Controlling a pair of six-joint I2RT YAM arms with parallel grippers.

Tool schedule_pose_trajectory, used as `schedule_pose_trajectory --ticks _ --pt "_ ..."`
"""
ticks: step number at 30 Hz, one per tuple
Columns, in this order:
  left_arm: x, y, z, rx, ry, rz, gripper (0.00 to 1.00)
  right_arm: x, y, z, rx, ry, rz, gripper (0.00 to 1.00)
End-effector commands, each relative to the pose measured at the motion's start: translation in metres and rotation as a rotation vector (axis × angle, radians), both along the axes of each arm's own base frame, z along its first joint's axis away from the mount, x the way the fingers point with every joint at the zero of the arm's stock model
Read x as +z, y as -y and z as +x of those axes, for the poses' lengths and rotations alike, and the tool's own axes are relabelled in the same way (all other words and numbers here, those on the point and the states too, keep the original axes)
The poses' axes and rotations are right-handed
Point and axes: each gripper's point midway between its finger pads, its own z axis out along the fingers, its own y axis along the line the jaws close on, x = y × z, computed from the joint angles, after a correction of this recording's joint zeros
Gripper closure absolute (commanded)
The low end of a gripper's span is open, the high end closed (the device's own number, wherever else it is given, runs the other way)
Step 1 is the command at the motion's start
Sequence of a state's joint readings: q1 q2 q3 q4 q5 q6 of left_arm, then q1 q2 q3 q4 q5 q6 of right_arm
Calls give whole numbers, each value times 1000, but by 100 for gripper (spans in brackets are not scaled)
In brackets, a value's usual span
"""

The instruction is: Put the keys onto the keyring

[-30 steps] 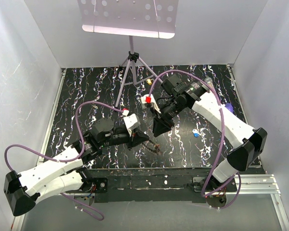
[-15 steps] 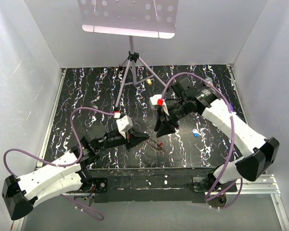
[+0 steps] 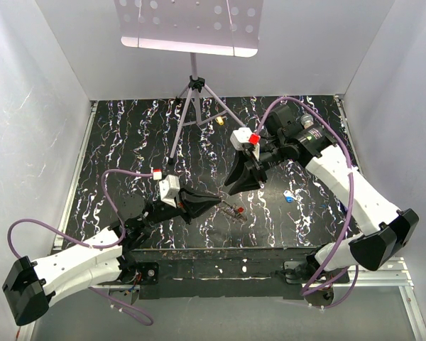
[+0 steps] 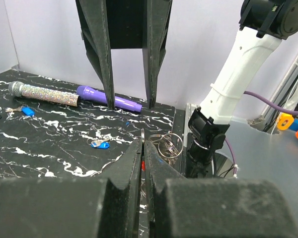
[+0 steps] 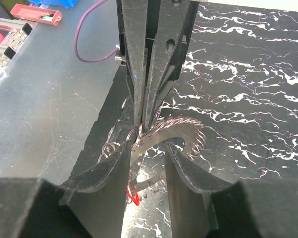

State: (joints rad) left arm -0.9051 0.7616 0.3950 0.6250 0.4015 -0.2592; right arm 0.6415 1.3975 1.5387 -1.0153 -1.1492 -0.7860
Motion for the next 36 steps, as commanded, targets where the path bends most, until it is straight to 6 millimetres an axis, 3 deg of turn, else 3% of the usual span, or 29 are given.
schedule_pose_trajectory --ticks 1,19,36 --pt "36 -4 -4 -10 61 -104 100 4 -3 -2 11 -25 35 59" --pt "38 -4 0 7 60 -113 100 0 -4 -12 48 -99 48 75" --pt "41 -5 2 22 63 -120 100 -7 -7 -15 59 -104 33 77"
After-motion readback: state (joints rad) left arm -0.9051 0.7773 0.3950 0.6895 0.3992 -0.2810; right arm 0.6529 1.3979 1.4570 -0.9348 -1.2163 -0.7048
